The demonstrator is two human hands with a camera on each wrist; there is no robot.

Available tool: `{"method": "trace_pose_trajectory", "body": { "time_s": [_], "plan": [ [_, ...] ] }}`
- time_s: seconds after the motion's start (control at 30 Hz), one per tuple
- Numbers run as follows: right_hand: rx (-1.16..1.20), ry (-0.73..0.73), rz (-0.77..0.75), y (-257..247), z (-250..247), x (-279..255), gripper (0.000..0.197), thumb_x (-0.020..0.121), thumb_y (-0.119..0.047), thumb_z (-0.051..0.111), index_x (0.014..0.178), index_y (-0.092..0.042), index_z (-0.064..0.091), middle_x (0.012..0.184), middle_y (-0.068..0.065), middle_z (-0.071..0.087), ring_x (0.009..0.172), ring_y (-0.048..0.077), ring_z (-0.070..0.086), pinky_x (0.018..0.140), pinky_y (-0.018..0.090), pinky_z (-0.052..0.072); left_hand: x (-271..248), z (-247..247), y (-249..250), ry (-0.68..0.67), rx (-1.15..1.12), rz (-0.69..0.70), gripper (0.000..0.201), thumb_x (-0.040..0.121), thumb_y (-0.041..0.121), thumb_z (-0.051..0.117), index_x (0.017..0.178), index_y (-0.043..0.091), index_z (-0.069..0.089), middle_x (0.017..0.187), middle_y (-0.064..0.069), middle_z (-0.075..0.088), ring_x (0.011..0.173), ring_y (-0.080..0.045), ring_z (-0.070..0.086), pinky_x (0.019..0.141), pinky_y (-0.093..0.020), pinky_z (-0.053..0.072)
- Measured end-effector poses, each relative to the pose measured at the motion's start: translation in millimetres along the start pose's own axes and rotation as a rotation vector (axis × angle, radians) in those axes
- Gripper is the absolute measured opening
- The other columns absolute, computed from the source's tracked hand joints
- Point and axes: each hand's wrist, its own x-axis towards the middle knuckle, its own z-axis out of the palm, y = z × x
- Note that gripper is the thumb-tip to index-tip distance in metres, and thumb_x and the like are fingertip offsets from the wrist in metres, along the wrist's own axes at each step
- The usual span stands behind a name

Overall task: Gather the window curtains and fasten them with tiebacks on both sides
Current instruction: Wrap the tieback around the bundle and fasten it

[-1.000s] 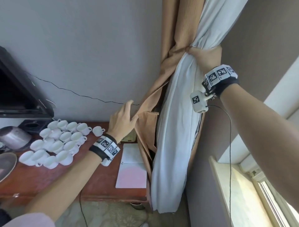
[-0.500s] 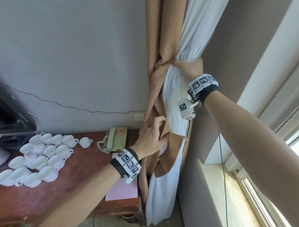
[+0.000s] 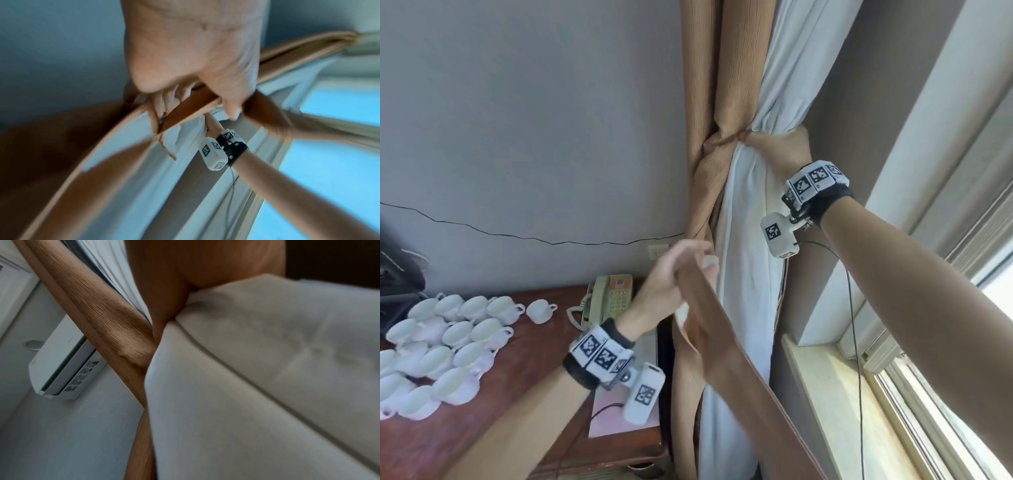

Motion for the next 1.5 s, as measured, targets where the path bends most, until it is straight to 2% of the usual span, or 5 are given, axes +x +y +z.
{"method": "trace_pose_trajectory", "body": {
  "time_s": [0.23, 0.57, 1.0, 1.2, 1.5],
  "plan": [
    [0.014, -0.075, -0.023, -8.7, 2.5, -6.9, 0.036, 0.070, -0.017, 0.096, 0.092, -0.024, 0.068, 0.093, -0.011, 0.073, 0.067, -0.014, 0.069, 0.062, 0.008, 0.055, -32.2, -57.2, -2.7, 0.355, 0.107, 0.151, 0.046, 0.086, 0.025, 0.076, 0.126, 0.007, 0.061, 0.114, 0.009, 0.074, 0.107, -0.008, 0.070, 0.094, -0.027, 0.055],
    [0.072, -0.085, -0.064, -16.0, 16.7, -20.9, 0.039, 0.070, -0.017, 0.096, 0.092, -0.027, 0.066, 0.095, -0.014, 0.072, 0.069, -0.018, 0.068, 0.063, 0.006, 0.054, -50.9, -140.9, -124.9, 0.564, -0.619, -0.940, 0.022, 0.106, 0.018, 0.058, 0.089, 0.008, 0.068, 0.073, -0.008, 0.076, 0.068, -0.021, 0.074, 0.060, -0.028, 0.059],
    [0.076, -0.012, -0.059, -14.1, 27.2, -29.9, 0.068, 0.059, -0.025, 0.099, 0.119, -0.014, 0.069, 0.108, -0.007, 0.077, 0.093, 0.000, 0.075, 0.080, 0.019, 0.063, 23.1, -157.4, -164.7, 0.898, 0.291, -0.659, 0.022, 0.093, 0.001, 0.055, 0.105, 0.013, 0.068, 0.108, -0.015, 0.074, 0.100, -0.036, 0.072, 0.084, -0.040, 0.059],
    [0.055, 0.001, -0.042, -13.0, 26.7, -28.7, 0.075, 0.054, -0.029, 0.100, 0.121, -0.012, 0.072, 0.110, -0.002, 0.079, 0.098, 0.009, 0.077, 0.087, 0.030, 0.065, 5.1, -40.6, -157.5, -0.009, 0.382, -0.286, 0.029, 0.095, 0.013, 0.063, 0.122, 0.024, 0.068, 0.113, 0.012, 0.075, 0.102, -0.003, 0.072, 0.083, -0.024, 0.058],
    [0.032, 0.026, -0.039, -13.3, 22.0, -29.6, 0.068, 0.058, -0.027, 0.100, 0.118, -0.014, 0.070, 0.109, -0.004, 0.078, 0.097, 0.007, 0.077, 0.086, 0.028, 0.064, 30.3, -20.6, -180.5, 0.233, 0.073, -0.123, 0.021, 0.102, 0.006, 0.061, 0.120, 0.008, 0.071, 0.107, 0.000, 0.077, 0.090, -0.013, 0.075, 0.081, -0.044, 0.062]
  ]
}}
